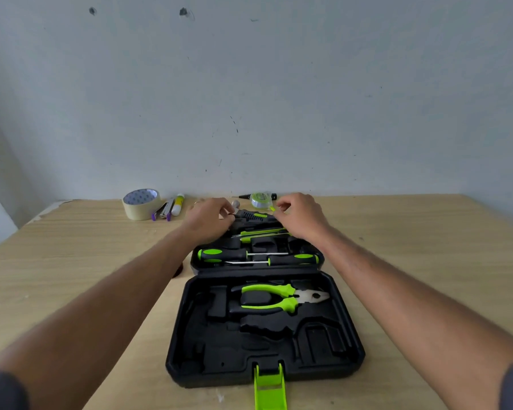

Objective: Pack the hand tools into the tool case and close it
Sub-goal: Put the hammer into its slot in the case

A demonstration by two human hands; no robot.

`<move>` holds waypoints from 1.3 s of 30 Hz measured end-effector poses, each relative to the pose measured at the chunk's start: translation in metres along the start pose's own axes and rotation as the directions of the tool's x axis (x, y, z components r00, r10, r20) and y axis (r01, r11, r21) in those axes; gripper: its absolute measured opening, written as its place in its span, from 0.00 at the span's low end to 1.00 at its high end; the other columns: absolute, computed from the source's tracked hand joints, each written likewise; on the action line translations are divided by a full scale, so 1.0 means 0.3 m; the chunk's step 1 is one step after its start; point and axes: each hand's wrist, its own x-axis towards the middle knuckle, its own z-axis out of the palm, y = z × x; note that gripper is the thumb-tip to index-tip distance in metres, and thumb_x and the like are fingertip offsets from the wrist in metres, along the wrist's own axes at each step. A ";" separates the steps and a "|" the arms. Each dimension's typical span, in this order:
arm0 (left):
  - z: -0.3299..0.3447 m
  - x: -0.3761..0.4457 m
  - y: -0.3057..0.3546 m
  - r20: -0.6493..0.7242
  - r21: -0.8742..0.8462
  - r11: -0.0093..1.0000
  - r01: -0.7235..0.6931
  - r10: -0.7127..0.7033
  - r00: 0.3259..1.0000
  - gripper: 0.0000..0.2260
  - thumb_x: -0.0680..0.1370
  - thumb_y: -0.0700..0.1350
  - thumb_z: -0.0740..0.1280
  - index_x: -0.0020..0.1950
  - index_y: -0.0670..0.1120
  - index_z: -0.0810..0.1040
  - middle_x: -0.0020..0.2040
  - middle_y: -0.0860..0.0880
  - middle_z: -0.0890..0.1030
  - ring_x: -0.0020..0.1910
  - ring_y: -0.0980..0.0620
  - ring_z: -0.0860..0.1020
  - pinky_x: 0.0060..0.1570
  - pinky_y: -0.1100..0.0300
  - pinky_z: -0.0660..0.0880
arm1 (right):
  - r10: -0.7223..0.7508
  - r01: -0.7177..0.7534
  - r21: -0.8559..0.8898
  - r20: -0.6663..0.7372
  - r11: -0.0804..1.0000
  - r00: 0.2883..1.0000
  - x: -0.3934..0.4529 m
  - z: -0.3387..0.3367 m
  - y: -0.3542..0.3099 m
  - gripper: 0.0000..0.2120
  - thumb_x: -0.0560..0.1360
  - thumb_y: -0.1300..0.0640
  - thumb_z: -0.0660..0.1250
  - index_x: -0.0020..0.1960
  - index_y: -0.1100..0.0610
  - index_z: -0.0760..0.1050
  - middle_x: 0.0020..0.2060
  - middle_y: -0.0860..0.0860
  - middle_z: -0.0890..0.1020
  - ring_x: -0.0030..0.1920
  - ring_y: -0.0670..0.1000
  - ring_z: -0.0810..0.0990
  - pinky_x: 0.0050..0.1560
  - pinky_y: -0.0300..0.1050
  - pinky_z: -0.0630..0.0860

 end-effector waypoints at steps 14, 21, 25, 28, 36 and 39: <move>0.079 0.012 -0.097 0.054 -0.400 0.888 0.226 -0.223 0.973 0.11 0.82 0.43 0.54 0.57 0.49 0.76 0.50 0.48 0.79 0.52 0.47 0.76 0.46 0.54 0.71 | 0.234 -0.203 -0.123 0.349 0.971 0.907 0.256 0.174 -0.107 0.28 0.61 0.41 0.79 0.55 0.56 0.81 0.49 0.52 0.83 0.53 0.57 0.81 0.62 0.57 0.76; 0.079 0.019 -0.110 0.043 -0.572 0.766 0.292 -0.327 0.944 0.14 0.81 0.44 0.55 0.58 0.47 0.80 0.59 0.47 0.79 0.60 0.48 0.73 0.57 0.54 0.67 | 0.074 -0.016 -0.158 0.372 0.987 0.925 0.222 0.175 -0.103 0.13 0.80 0.47 0.67 0.53 0.58 0.77 0.38 0.50 0.75 0.41 0.54 0.74 0.37 0.46 0.64; 0.066 0.009 -0.098 0.055 -0.562 0.773 0.294 -0.319 0.946 0.16 0.82 0.48 0.54 0.62 0.46 0.78 0.59 0.48 0.77 0.60 0.48 0.72 0.57 0.54 0.66 | -0.039 0.086 -0.185 0.243 0.979 0.969 0.183 0.163 -0.096 0.14 0.82 0.45 0.62 0.61 0.53 0.75 0.52 0.52 0.75 0.51 0.55 0.76 0.50 0.50 0.70; 0.059 -0.006 -0.089 0.025 -0.489 0.835 0.251 -0.275 0.961 0.16 0.82 0.54 0.55 0.59 0.47 0.77 0.52 0.50 0.79 0.56 0.46 0.76 0.54 0.50 0.72 | -0.083 0.112 -0.129 0.211 0.985 0.974 0.154 0.134 -0.102 0.19 0.82 0.45 0.61 0.67 0.55 0.73 0.58 0.53 0.75 0.54 0.55 0.77 0.57 0.52 0.72; -0.025 -0.045 0.000 -0.086 -0.347 0.938 0.013 -0.046 0.995 0.21 0.81 0.59 0.54 0.49 0.50 0.83 0.50 0.49 0.84 0.55 0.46 0.79 0.59 0.48 0.73 | -0.082 0.077 0.038 0.146 0.996 0.986 0.053 0.044 -0.120 0.15 0.83 0.46 0.61 0.61 0.55 0.75 0.52 0.53 0.78 0.48 0.58 0.80 0.51 0.56 0.75; -0.054 -0.079 0.061 -0.005 -0.555 0.830 0.056 -0.071 0.997 0.21 0.83 0.58 0.58 0.59 0.45 0.82 0.54 0.50 0.85 0.54 0.50 0.79 0.50 0.57 0.73 | -0.078 0.050 0.201 0.134 0.978 0.988 -0.009 0.018 -0.135 0.12 0.83 0.48 0.61 0.57 0.56 0.75 0.45 0.53 0.80 0.44 0.56 0.79 0.41 0.50 0.72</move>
